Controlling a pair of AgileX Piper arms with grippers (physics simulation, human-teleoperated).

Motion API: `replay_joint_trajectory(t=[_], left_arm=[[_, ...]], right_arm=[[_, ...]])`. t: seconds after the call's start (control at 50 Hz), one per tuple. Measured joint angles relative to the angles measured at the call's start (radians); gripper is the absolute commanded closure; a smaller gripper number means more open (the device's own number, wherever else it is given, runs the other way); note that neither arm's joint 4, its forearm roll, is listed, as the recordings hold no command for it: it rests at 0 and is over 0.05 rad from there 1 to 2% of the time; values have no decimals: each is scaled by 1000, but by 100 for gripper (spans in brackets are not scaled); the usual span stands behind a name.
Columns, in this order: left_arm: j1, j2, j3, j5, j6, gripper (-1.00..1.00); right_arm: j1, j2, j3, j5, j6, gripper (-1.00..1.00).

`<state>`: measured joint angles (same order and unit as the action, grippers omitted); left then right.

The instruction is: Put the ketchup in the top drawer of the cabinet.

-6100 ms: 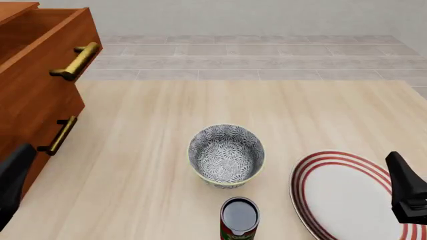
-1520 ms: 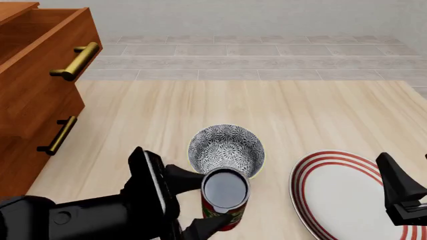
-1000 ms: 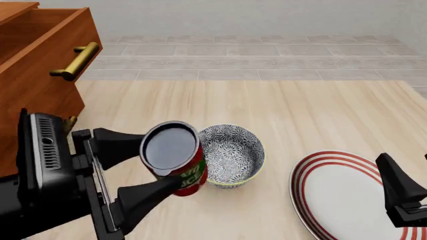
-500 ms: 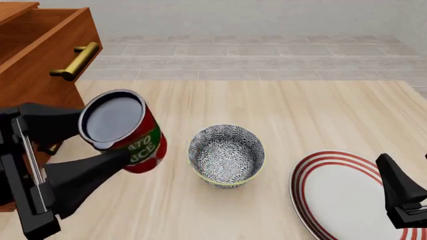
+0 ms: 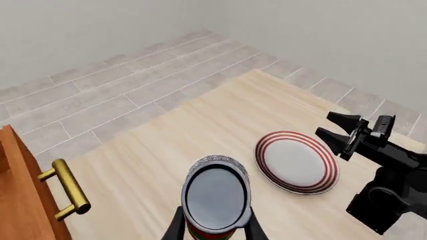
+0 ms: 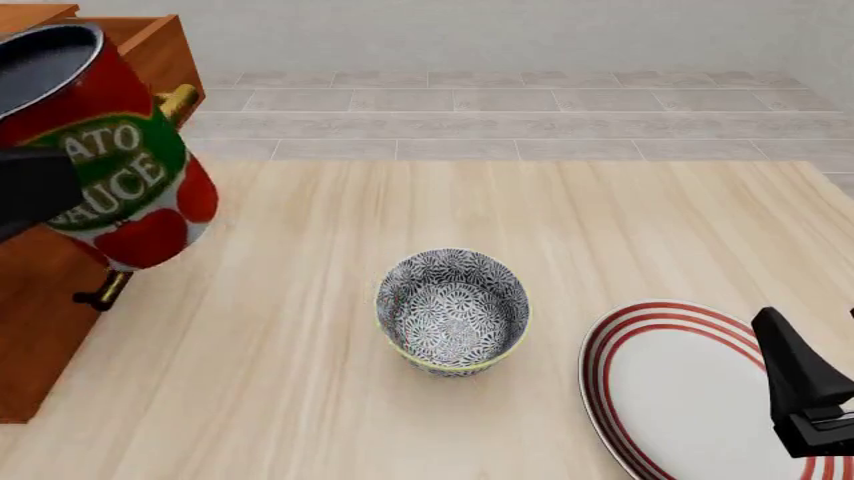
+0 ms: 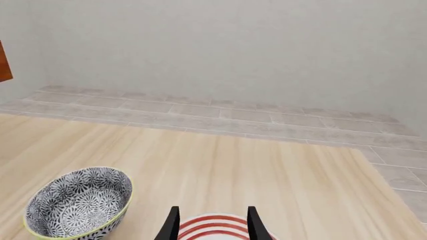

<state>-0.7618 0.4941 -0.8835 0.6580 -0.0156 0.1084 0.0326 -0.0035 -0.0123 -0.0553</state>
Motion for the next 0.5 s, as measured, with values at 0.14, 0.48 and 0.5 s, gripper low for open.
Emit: replay_joint_trajectory(t=[0.14, 0.48, 0.5], left_arm=[[54, 9, -82, 91, -8, 100], [154, 44, -269, 260, 28, 100], [162, 48, -281, 269, 29, 100]], right_arm=[[1, 0, 0, 0, 1, -100], [0, -6, 0, 3, 5, -100], [1, -6, 0, 3, 4, -100]])
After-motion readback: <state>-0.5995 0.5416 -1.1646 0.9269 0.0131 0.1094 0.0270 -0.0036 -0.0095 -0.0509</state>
